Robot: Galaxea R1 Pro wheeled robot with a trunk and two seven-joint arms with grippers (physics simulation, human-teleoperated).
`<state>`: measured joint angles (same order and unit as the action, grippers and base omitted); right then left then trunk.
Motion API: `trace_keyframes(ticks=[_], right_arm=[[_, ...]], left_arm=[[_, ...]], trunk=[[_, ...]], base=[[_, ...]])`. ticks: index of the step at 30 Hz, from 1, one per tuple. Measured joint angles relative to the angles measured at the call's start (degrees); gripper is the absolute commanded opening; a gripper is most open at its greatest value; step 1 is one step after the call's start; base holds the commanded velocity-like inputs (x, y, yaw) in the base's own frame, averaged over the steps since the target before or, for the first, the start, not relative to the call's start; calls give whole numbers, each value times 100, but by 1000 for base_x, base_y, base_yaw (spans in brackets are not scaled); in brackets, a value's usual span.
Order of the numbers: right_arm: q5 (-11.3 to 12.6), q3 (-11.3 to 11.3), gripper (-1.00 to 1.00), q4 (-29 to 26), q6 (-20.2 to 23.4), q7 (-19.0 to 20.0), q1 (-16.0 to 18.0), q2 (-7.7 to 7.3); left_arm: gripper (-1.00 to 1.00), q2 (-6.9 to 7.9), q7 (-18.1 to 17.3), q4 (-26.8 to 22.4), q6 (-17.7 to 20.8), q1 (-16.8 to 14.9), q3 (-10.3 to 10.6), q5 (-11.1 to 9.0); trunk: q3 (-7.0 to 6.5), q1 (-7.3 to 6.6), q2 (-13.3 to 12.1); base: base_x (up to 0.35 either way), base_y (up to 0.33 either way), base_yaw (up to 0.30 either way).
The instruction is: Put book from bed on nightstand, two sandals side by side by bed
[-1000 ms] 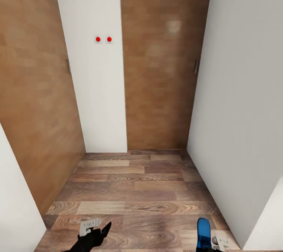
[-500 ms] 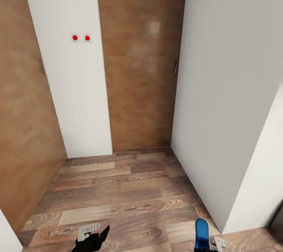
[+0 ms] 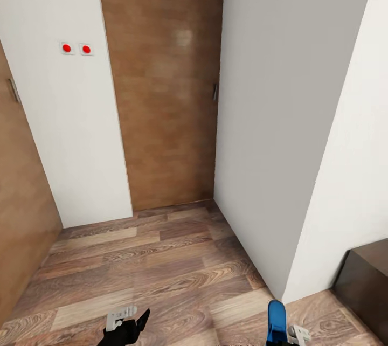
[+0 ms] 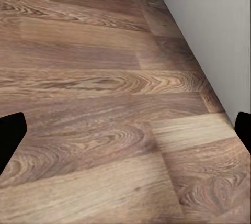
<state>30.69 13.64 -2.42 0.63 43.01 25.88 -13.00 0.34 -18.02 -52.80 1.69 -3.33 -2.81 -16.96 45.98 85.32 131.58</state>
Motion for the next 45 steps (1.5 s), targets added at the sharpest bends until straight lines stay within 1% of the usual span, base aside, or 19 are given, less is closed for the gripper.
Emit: trace_keyframes(ticks=[14, 17, 20, 22, 23, 24, 25, 26, 28, 29, 30, 31, 33, 45], right_arm=[[3, -6, -100, -4, 0, 8, 0, -20], [3, -6, -100, -6, 0, 7, 0, -26], [2, -5, -100, -6, 0, 7, 0, -32], [3, -6, -100, -4, 0, 7, 0, -34], [2, -6, -100, -3, 0, 9, 0, -34], [3, -6, -100, -4, 0, 10, 0, -36], [3, -6, -100, -5, 0, 11, 0, -38], [3, -6, -100, -6, 0, 13, 0, -42], [2, -5, -100, -6, 0, 19, 0, -48], [2, -4, -100, -6, 0, 20, 0, -49], [2, -4, -100, -7, 0, 23, 0, -52], [2, -4, -100, -7, 0, 24, 0, -52], [2, -4, -100, -6, 0, 29, 0, -53], [4, -9, -100, -3, 0, 16, 0, -49]], left_arm=[[100, -7, 10, 39, -7, 0, 25, 17], [100, 2, 4, 307, -42, 1, 17, 21], [100, 100, -1, 437, -128, 0, 6, 21], [100, 253, -9, 486, -161, -1, -3, 8], [100, 302, -17, 492, -166, -1, -4, 2], [100, 388, -69, 497, -171, -2, -4, -11], [100, 424, -122, 499, -173, -2, -3, -16], [100, 474, -282, 506, -174, -2, -2, -27], [100, 525, -758, 535, -180, -1, -2, -39], [100, 531, -873, 547, -181, 0, -2, -40], [100, 547, -1191, 598, -184, 0, -2, -42], [100, 550, -1256, 610, -184, 0, -3, -43], [100, 548, -1326, 630, -185, 0, 1, -43], [100, 520, -1336, 706, -190, -3, 12, -36]], trunk=[[0, 0, 0], [0, 0, 0], [0, 0, 0], [0, 0, 0], [0, 0, 0], [0, 0, 0], [0, 0, 0], [0, 0, 0], [0, 0, 0], [0, 0, 0], [0, 0, 0], [0, 0, 0], [0, 0, 0], [0, 0, 0]], base=[[0, 0, -284], [0, 0, -284], [0, 0, -284], [0, 0, -283], [0, 0, -283], [0, 0, -284], [0, 0, -284], [0, 0, -284], [0, 0, -283], [0, 0, -284], [0, 0, -284], [0, 0, -284], [0, 0, -284], [0, 0, -283]])
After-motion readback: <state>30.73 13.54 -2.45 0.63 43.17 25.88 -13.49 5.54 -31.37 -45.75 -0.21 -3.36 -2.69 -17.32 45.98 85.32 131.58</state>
